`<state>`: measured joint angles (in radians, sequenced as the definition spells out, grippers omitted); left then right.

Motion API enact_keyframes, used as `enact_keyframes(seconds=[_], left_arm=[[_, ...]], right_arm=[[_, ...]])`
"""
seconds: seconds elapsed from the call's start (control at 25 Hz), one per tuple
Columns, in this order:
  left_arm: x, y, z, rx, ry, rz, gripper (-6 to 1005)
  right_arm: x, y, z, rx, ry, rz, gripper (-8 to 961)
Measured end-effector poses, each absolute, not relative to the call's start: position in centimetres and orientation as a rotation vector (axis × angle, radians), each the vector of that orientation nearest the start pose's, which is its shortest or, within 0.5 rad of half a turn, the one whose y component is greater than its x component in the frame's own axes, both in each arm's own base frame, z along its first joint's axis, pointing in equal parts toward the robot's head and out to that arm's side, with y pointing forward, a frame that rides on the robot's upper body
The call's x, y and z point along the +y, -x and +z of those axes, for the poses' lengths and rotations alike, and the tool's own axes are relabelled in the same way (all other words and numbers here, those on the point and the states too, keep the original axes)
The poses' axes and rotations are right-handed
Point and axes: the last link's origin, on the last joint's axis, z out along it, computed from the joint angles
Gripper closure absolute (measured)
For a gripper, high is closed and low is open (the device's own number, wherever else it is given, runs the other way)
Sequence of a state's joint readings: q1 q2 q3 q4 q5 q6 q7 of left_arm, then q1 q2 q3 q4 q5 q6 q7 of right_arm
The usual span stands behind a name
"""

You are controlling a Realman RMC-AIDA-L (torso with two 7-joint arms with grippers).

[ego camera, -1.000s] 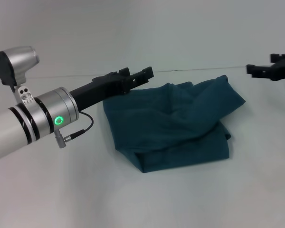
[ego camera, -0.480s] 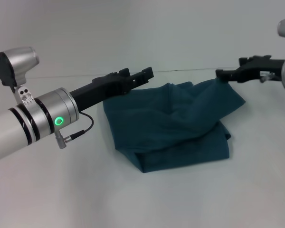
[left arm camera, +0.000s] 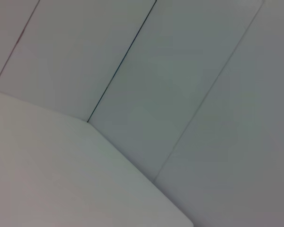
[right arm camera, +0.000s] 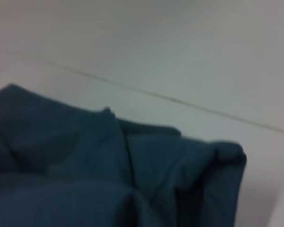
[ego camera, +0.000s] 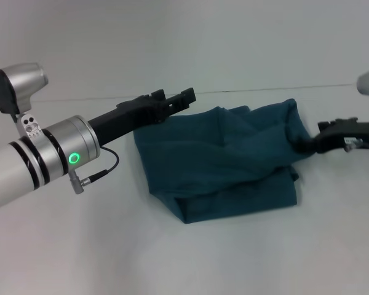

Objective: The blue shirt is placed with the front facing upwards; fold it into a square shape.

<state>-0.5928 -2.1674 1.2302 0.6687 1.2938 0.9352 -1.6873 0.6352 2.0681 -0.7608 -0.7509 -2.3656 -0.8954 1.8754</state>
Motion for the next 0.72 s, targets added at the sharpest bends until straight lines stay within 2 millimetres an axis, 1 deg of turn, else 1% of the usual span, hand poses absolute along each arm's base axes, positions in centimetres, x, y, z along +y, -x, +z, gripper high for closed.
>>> enact_keyframes(seconds=[0.12, 0.28, 0.4, 0.6, 0.72], left_arm=[[39.9, 17.5, -5.2, -1.066, 2.291, -1.043, 128], [39.9, 17.3, -5.2, -1.062, 2.294, -1.045, 128], [39.9, 17.2, -5.3, -1.062, 2.296, -1.046, 129], [39.8, 17.2, -5.4, -1.064, 2.298, -1.044, 129], [39.8, 17.3, -5.5, -1.07, 2.297, -1.043, 129]], right_arm=[[40.8, -31.0, 3.2, 0.918, 2.193, 0.065, 36], [39.9, -31.8, 3.1, 0.919, 2.197, 0.042, 36], [39.7, -32.0, 3.3, 0.905, 2.196, 0.029, 36], [39.4, -32.0, 4.4, 0.883, 2.183, 0.028, 36], [39.1, -32.0, 4.5, 0.886, 2.19, 0.029, 36]])
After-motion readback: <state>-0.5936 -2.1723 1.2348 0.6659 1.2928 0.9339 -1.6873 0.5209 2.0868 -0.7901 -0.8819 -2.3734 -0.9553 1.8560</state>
